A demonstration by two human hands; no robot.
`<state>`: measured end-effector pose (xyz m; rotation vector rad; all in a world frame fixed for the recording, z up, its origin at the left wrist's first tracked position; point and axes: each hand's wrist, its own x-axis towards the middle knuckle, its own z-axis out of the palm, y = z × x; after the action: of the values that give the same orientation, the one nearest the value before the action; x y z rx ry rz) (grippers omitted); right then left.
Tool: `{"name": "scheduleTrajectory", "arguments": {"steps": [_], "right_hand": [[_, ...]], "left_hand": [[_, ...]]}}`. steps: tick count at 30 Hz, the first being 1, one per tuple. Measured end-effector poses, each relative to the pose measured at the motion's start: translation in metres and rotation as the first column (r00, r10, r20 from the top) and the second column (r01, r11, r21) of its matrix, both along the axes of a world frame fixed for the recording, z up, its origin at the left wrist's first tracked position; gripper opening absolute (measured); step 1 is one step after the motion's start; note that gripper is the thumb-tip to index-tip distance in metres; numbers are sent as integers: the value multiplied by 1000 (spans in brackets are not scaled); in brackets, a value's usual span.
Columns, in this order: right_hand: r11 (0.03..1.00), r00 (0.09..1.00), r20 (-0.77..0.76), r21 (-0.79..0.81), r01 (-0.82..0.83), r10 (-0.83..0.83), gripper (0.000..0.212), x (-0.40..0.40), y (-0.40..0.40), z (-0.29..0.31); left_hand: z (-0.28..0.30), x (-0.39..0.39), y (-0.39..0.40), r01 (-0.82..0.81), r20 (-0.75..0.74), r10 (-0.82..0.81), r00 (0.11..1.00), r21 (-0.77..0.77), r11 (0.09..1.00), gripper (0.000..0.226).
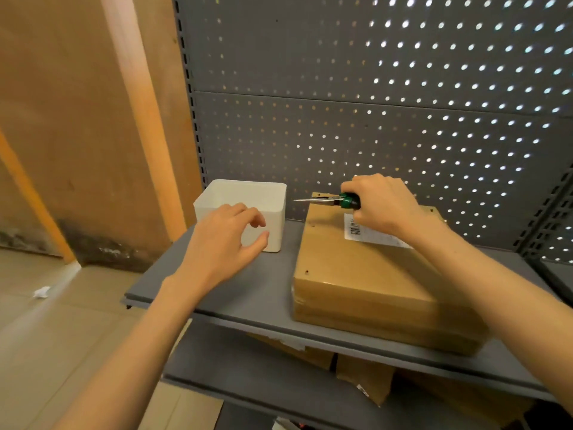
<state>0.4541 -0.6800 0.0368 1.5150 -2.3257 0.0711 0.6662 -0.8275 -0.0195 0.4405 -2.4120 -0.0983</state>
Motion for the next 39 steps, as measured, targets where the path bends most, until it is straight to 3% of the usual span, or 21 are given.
{"name": "scheduleTrajectory", "arguments": {"steps": [10, 20, 26, 33, 39], "right_hand": [[987, 986, -52, 36, 157, -155, 21, 31, -80, -10], [978, 977, -85, 60, 201, -196, 38, 33, -91, -16], [973, 974, 0, 28, 228, -228, 37, 26, -65, -7], [946, 945, 52, -18, 323, -322, 29, 10, -7, -5], [937, 937, 25, 13, 348, -348, 26, 0, 30, -10]], "left_hand": [[-33, 21, -72, -16, 50, 11, 999, 99, 995, 40], [-40, 10, -81, 51, 51, -60, 997, 159, 986, 40], [-33, -3, -65, 139, 1, -143, 990, 212, 967, 29], [-25, -35, -24, 260, -63, -253, 965, 277, 925, 42], [-29, -60, -8, 249, -58, -244, 968, 350, 903, 46]]}}
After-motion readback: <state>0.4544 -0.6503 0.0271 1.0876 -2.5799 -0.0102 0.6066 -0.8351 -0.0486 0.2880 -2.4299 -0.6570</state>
